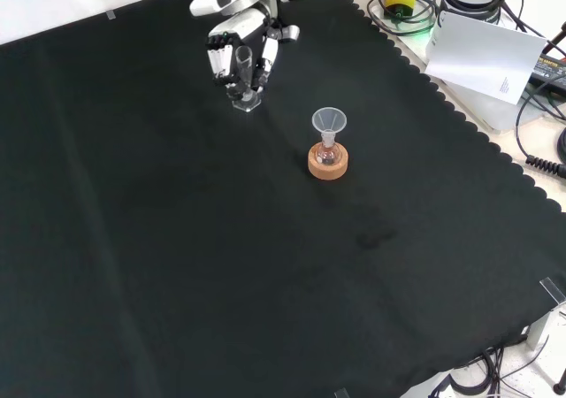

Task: Pour the water from the graduated cylinder into the round-bottom flask.

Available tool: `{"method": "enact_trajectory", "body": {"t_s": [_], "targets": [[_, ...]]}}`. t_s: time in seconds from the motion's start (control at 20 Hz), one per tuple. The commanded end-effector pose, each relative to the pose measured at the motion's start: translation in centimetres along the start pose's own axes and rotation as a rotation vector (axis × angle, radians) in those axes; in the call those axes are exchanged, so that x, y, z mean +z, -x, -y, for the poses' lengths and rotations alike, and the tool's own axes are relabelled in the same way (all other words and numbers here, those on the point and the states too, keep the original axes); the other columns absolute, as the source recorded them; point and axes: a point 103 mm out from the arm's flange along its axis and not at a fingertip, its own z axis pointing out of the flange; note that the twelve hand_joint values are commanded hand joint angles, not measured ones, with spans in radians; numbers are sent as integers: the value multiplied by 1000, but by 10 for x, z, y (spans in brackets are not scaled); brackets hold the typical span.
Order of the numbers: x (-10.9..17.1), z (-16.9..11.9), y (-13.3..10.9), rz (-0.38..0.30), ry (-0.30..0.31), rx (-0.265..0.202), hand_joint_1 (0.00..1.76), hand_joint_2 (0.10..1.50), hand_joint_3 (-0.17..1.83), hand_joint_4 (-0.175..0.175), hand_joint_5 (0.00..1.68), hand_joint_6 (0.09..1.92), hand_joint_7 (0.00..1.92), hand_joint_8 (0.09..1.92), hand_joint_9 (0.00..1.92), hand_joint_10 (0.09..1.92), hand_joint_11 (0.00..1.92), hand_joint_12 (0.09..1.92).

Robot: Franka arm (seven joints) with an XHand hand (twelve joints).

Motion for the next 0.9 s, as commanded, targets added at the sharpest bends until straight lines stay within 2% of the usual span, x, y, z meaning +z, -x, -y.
{"method": "enact_trajectory", "body": {"t_s": [0.05,0.3,0.45,0.55,0.9], "targets": [[-4,38,-2,26,-76,28,1154,1121,-42,-153,1025,953,1275,287,1431,87,1346,681],[0,65,-8,63,-159,43,1153,1121,-44,-151,1025,953,1277,283,1432,87,1346,681],[4,84,-14,59,-185,77,1153,1122,-44,-150,1025,953,1278,281,1433,87,1347,680],[6,92,-18,81,-223,84,1153,1122,-45,-150,1026,952,1279,280,1434,87,1347,680],[11,109,-28,164,-419,43,1152,1123,-46,-148,1026,952,1282,276,1436,87,1348,680]]}}
